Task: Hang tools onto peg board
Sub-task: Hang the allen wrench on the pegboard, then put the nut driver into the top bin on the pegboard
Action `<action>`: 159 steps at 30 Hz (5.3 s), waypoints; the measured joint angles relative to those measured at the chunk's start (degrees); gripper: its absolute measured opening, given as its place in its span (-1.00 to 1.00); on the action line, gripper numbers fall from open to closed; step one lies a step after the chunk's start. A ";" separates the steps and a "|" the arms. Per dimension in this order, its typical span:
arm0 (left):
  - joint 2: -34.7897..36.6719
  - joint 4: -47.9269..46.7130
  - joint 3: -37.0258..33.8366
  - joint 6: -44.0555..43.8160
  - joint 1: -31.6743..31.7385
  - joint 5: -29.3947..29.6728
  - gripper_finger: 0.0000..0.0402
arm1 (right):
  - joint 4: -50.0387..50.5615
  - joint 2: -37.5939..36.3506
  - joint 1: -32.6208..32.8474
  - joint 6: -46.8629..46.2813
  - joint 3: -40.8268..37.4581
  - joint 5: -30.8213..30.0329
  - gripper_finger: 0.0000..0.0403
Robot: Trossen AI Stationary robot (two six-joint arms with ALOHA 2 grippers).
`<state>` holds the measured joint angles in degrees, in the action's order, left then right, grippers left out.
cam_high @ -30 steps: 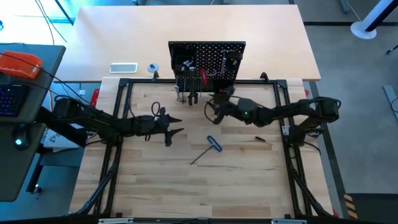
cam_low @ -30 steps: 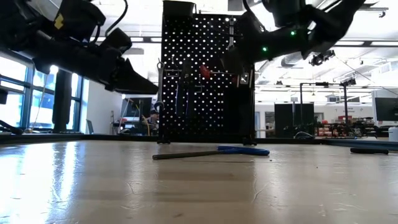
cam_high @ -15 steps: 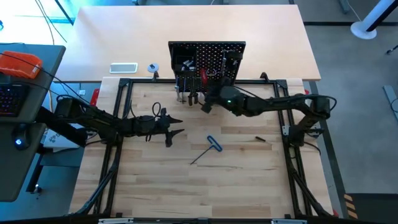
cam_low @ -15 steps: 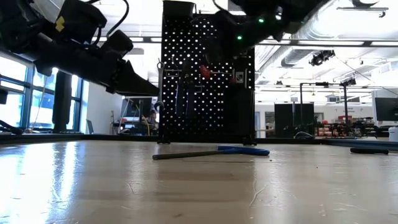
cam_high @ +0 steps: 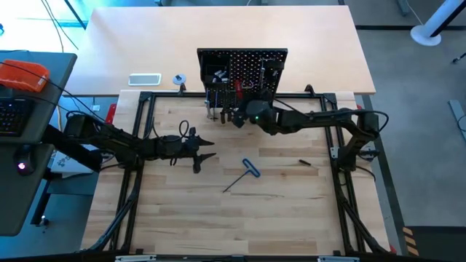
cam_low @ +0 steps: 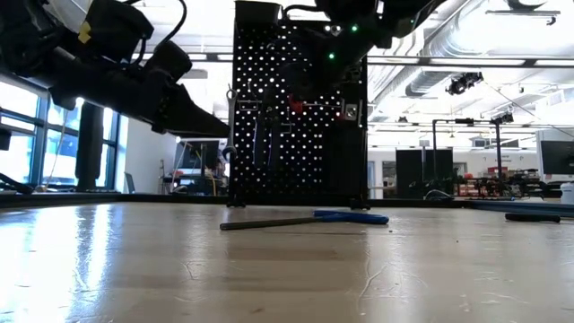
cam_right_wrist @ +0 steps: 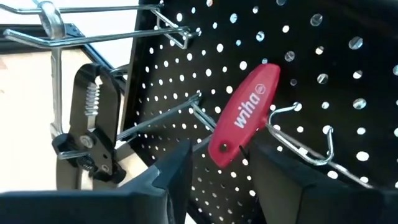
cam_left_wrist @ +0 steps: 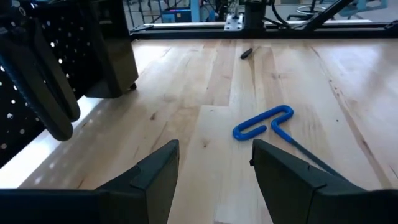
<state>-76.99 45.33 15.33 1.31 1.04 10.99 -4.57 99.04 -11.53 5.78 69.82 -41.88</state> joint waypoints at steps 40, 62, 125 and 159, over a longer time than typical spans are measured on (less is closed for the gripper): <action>0.00 2.50 0.00 -0.09 -0.12 -1.52 -0.03 | -0.90 5.97 -2.75 -5.05 -0.04 1.03 -0.17; -0.01 2.48 0.00 0.82 -0.11 -1.90 -0.03 | -3.00 2.51 -3.11 -4.70 -0.02 -0.14 -0.08; 0.00 2.52 0.00 1.32 -0.68 -2.06 -0.03 | 9.21 -8.55 5.16 5.87 -0.04 11.93 -0.30; -0.02 2.22 0.02 1.32 -0.68 -2.06 -0.03 | 55.32 -2.23 6.65 22.77 39.08 12.18 -0.30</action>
<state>-77.01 47.55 15.35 2.63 0.36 8.93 50.75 96.82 -4.88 28.55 108.90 -29.70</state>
